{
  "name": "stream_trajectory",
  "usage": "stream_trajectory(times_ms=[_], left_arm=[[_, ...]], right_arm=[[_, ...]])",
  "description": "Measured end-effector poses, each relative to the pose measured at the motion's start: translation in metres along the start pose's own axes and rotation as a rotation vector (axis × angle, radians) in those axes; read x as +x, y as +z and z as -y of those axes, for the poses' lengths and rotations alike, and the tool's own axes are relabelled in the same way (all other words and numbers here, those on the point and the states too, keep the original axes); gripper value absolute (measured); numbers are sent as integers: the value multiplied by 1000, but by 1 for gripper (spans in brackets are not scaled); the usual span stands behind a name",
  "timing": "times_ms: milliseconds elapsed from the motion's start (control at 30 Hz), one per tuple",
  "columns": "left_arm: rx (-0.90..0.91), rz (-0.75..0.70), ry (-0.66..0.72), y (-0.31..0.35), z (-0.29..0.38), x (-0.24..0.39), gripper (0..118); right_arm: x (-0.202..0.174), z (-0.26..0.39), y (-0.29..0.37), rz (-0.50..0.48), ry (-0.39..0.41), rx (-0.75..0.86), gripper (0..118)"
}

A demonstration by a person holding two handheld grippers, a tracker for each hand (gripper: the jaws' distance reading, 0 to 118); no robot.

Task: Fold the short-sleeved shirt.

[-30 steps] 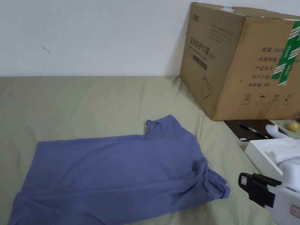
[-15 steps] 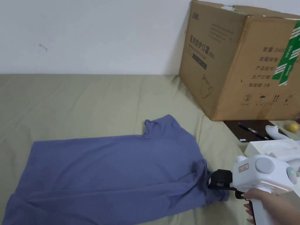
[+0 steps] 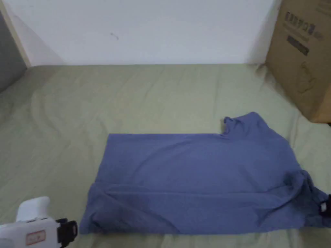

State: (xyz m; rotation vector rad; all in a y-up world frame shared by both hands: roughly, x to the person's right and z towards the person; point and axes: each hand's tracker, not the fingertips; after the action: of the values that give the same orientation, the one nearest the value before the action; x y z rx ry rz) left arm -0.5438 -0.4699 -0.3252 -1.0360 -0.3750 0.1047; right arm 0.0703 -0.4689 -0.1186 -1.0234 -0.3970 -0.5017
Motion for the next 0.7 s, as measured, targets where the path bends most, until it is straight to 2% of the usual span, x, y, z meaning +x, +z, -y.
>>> stream_trajectory(times_ms=[33, 67, 100, 133, 167, 200, 300, 367, 467, 500, 533, 600, 667, 700], left_arm=[[11, -2, -17, -1, -5, 10, 54], [8, -9, -28, -6, -8, 12, 104], [-18, -32, -54, -16, -12, 13, 118], [-55, -76, -69, -25, -13, 18, 118], [-5, -91, -87, -28, -15, 20, 118], [-50, -93, -120, -38, -17, 21, 114], [-144, -189, -146, -65, -22, 26, 114], [-194, -219, -131, -79, -23, 27, 114], [-206, -252, -189, -84, -25, 37, 114], [-197, -241, -216, -81, -25, 42, 109], [-193, -216, -248, -75, -25, 45, 99], [-181, -175, -299, -61, -20, 59, 62], [-158, -131, -331, -52, -18, 63, 5], [-158, -150, -327, -49, -19, 65, 5]], right_arm=[[-5, 3, -1, 12, 23, -4, 4], [-10, 6, -2, 18, 37, -5, 4], [-15, 8, -4, 20, 48, -8, 4], [-11, 3, -7, 9, 45, -22, 4], [-13, 3, -9, 5, 48, -27, 4], [-16, 4, -10, 1, 55, -32, 4], [-17, 3, -15, 12, 103, -39, 4], [-19, 4, -17, 17, 110, -46, 4], [-14, 2, -18, 13, 110, -46, 4], [-14, 1, -18, 12, 109, -44, 4], [-12, 1, -19, 10, 107, -42, 4], [-10, 1, -17, 9, 105, -37, 4], [-7, 3, -16, 2, 100, -29, 4], [-6, 3, -14, -1, 98, -25, 4]])
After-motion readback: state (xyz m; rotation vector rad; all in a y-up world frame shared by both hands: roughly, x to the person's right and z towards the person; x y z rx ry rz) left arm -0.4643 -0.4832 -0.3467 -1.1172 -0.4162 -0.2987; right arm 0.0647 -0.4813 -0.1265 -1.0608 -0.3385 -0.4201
